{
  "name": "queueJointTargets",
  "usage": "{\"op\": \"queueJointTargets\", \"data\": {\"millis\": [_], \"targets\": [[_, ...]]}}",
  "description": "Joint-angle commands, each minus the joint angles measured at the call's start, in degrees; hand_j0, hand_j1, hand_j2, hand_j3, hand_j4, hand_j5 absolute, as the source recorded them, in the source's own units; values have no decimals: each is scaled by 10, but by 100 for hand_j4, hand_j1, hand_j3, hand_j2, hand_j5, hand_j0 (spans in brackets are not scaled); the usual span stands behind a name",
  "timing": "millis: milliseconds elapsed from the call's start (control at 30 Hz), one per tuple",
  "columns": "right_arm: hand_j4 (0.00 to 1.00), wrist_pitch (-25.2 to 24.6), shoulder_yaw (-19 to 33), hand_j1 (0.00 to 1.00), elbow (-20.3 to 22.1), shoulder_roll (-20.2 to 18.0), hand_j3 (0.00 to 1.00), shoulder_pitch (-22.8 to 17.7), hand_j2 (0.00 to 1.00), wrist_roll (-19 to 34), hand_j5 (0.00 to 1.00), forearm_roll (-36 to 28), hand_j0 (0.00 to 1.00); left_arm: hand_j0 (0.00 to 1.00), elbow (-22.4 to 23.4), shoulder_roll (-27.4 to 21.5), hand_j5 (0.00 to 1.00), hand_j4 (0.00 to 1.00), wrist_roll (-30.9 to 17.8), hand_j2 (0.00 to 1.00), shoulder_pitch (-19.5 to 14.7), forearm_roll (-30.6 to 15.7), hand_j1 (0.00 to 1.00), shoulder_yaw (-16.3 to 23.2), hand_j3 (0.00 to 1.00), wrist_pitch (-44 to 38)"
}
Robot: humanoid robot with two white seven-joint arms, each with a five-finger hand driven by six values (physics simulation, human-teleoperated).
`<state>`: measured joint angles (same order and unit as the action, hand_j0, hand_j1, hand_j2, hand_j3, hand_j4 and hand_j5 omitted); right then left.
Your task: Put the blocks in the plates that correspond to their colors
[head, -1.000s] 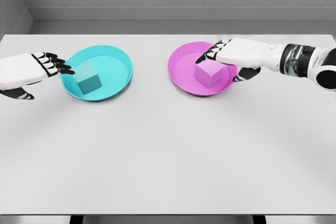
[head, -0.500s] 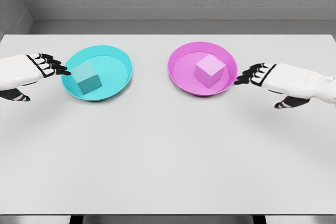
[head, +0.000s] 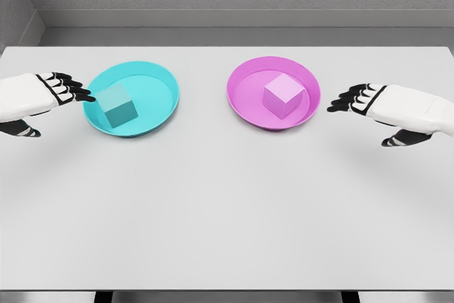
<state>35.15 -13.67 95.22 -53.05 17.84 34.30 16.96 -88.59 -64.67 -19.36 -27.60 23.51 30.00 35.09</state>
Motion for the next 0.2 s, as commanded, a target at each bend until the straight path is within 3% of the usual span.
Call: {"op": "queueJointTargets", "data": {"millis": [0,167], "targets": [[100,-2,0,100,1,0,100,1,100,0,100,-3,100,100,0,-1,100,100,0,100,0,-3,100,0,100,-1],[100,-2,0,100,1,0,100,0,100,0,100,-3,100,100,0,-1,100,100,0,100,0,-3,100,0,100,-1]]}}
